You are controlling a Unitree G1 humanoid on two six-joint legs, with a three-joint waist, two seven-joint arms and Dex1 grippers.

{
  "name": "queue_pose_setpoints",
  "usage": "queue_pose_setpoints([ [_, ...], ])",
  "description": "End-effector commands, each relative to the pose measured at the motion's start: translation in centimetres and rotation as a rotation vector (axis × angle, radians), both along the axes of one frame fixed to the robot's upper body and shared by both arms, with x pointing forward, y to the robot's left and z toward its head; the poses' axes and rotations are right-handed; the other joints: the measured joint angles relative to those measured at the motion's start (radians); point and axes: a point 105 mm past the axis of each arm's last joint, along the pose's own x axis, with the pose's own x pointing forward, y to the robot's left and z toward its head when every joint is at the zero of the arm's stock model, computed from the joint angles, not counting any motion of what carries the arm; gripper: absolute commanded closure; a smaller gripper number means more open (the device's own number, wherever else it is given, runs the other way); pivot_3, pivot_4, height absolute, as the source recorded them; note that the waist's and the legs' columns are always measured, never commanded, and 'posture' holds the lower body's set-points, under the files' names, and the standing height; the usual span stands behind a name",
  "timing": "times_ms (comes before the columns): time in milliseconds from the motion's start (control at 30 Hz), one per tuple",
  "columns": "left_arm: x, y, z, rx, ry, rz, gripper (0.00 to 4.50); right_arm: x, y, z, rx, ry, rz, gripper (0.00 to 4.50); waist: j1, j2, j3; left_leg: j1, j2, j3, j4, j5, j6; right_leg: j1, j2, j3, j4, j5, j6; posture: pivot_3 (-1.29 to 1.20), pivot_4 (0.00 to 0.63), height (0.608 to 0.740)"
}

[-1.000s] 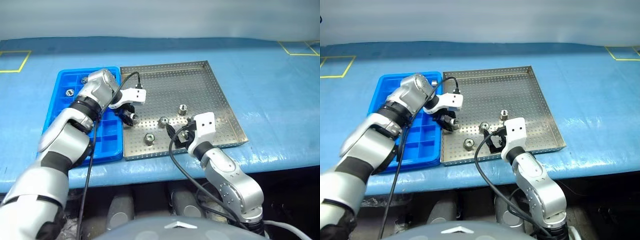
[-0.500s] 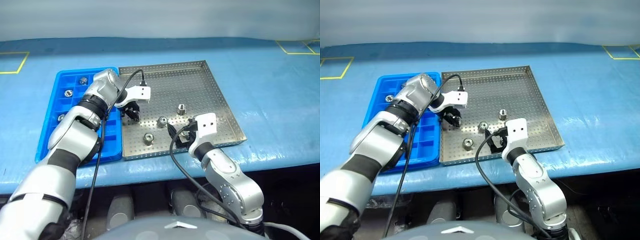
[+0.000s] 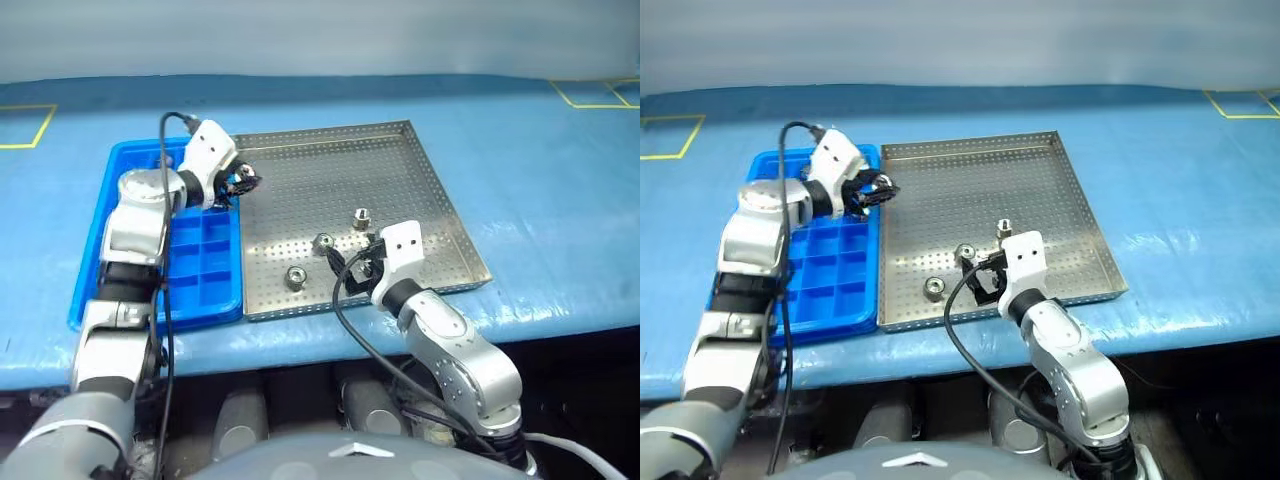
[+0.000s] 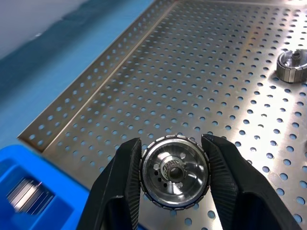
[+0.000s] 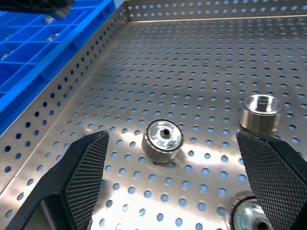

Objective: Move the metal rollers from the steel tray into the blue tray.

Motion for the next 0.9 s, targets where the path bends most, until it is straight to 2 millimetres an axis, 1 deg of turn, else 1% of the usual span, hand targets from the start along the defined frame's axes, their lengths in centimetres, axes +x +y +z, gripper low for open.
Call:
queue_pose_setpoints([
  [33, -2.2, 2.8, 2.6, -0.052, -0.165, 0.194, 2.80, 0.1, 1.6, 0.7, 0.004, -0.036, 0.105, 0.00, 0.015, 0.000, 0.000, 0.000, 0.000, 0.000, 0.000, 0.000, 0.000, 0.000, 0.000, 0.000, 0.000, 0.000, 0.000, 0.09, 0.150, 0.740],
  [100, -3.3, 3.6, 2.5, -0.062, -0.191, 0.259, 2.80, 0.2, 2.0, 0.7, -0.003, -0.037, 0.133, 0.00, 0.031, 0.000, 0.000, 0.002, 0.000, 0.001, 0.000, 0.000, 0.000, 0.002, -0.001, 0.000, -0.001, 0.000, 0.001, 0.11, 0.150, 0.740],
  [167, -4.9, 4.8, 2.1, -0.094, -0.200, 0.341, 2.80, 0.3, 2.5, 0.6, -0.007, -0.034, 0.163, 0.00, 0.052, -0.001, 0.000, 0.001, 0.000, 0.000, 0.000, 0.001, -0.001, 0.002, -0.001, -0.001, -0.001, 0.000, 0.002, 0.14, 0.150, 0.740],
  [200, -5.8, 5.0, 1.6, -0.110, -0.192, 0.357, 2.80, 0.3, 2.8, 0.5, -0.005, -0.033, 0.177, 0.00, 0.061, -0.001, 0.000, 0.001, -0.001, 0.000, 0.001, 0.001, -0.001, 0.002, -0.001, -0.001, -0.001, 0.000, 0.002, 0.15, 0.150, 0.740],
  [267, -6.9, 5.2, 0.5, -0.116, -0.158, 0.387, 2.80, 0.3, 3.2, 0.5, -0.001, -0.030, 0.200, 0.00, 0.071, -0.001, 0.000, 0.001, 0.000, 0.000, 0.001, 0.001, -0.001, 0.002, -0.001, -0.001, -0.001, 0.000, 0.002, 0.17, 0.150, 0.740],
  [400, -8.7, 4.7, -2.0, -0.125, -0.076, 0.396, 2.80, 0.3, 3.7, 0.2, -0.002, -0.021, 0.224, 0.00, 0.092, -0.001, 0.000, 0.002, -0.001, 0.001, 0.001, 0.001, -0.002, 0.003, -0.001, -0.001, -0.002, 0.000, 0.002, 0.19, 0.150, 0.740],
  [433, -8.9, 4.6, -2.5, -0.141, -0.060, 0.407, 2.80, 0.2, 3.7, 0.2, -0.001, -0.018, 0.226, 0.00, 0.095, -0.001, 0.000, 0.002, -0.001, 0.000, 0.001, 0.001, -0.002, 0.003, -0.001, -0.001, -0.002, -0.001, 0.004, 0.19, 0.150, 0.740],
  [600, -9.2, 4.7, -4.6, -0.136, 0.007, 0.442, 2.80, 0.0, 3.6, -0.1, 0.001, -0.005, 0.220, 0.00, 0.104, -0.001, -0.001, 0.002, 0.000, 0.001, 0.001, 0.002, -0.003, 0.003, -0.001, -0.001, -0.003, -0.003, 0.001, 0.18, 0.150, 0.740],
  [700, -9.3, 4.9, -5.0, -0.143, 0.025, 0.461, 2.80, 0.0, 3.2, -0.3, -0.001, 0.001, 0.200, 0.00, 0.102, -0.001, -0.001, 0.002, 0.000, 0.001, 0.001, 0.002, -0.003, 0.003, -0.001, -0.001, -0.003, -0.003, 0.000, 0.15, 0.150, 0.740],
  [767, -9.4, 5.3, -5.2, -0.158, 0.037, 0.486, 2.80, -0.1, 3.0, -0.3, 0.000, 0.004, 0.189, 0.00, 0.101, -0.001, -0.001, 0.002, 0.000, 0.001, 0.000, 0.002, -0.003, 0.003, -0.001, -0.001, -0.003, -0.003, 0.000, 0.15, 0.150, 0.740],
  [900, -9.9, 6.6, -6.2, -0.158, 0.081, 0.555, 2.80, -0.1, 2.7, -0.5, 0.002, 0.008, 0.167, 0.00, 0.091, -0.001, -0.001, 0.002, 0.000, 0.001, 0.000, 0.002, -0.003, 0.002, -0.001, -0.001, -0.003, -0.003, 0.000, 0.12, 0.150, 0.740],
])
